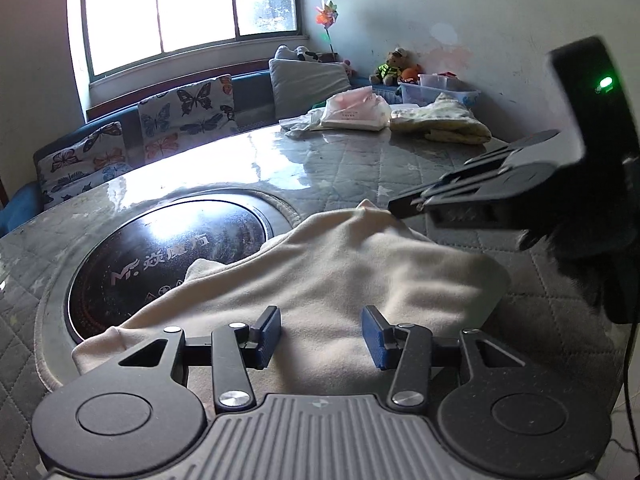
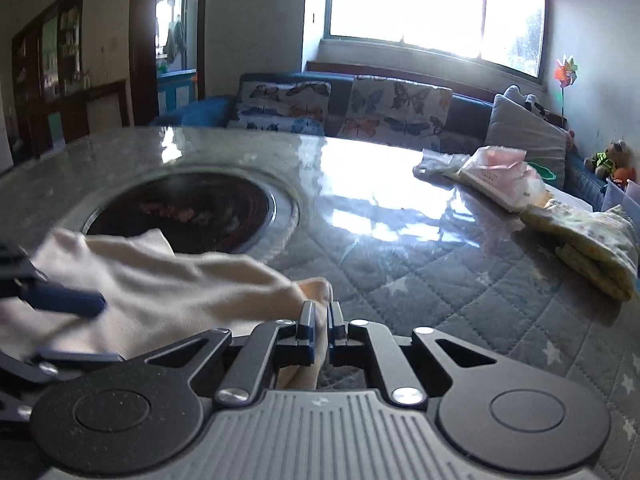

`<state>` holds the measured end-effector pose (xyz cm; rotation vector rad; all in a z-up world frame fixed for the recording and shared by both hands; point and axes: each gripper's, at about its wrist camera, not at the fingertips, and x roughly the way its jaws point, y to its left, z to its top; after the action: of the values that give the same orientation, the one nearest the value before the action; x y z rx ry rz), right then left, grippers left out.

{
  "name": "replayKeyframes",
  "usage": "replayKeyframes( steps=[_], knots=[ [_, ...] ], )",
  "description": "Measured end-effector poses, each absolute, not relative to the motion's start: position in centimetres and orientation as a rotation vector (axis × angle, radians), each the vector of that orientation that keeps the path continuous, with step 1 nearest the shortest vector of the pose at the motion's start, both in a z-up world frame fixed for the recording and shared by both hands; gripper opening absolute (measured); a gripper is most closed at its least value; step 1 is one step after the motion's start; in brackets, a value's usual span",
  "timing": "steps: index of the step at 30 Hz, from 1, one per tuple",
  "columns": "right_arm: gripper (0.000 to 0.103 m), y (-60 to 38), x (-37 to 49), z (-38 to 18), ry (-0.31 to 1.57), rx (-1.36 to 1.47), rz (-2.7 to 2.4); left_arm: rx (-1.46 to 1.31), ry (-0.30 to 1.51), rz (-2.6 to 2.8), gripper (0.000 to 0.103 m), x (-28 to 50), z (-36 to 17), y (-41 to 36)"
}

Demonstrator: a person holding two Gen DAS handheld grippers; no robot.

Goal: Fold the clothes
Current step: 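Open both grippers and release the hem onto the folded sweatshirt, then press and smooth the folded sweatshirt flat with both grippers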

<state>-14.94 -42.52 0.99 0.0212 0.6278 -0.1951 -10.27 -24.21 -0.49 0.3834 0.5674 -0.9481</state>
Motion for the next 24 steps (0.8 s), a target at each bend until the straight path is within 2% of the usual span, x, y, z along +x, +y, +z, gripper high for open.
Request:
replayKeyframes(
  steps=[8, 14, 18, 24],
  knots=[
    [0.007, -40.8, -16.9, 3.0, 0.586, 0.094, -0.074, 0.341, 0.582, -0.905, 0.051, -9.9, 0.1, -22.7],
    [0.008, -39.9, -17.4, -0.2, 0.654, 0.091, -0.064, 0.318, 0.603, -0.862, 0.052, -9.3, 0.2, -20.9],
    [0.008, -39.6, -17.7, 0.9, 0.630, 0.080, -0.077, 0.277, 0.622, -0.829, 0.052, -8.9, 0.3, -19.6],
    [0.017, -38.7, -17.1, 1.0, 0.606, 0.093, -0.050, 0.230, 0.654, -0.773, 0.053, -8.3, -0.1, -17.5]
  ],
)
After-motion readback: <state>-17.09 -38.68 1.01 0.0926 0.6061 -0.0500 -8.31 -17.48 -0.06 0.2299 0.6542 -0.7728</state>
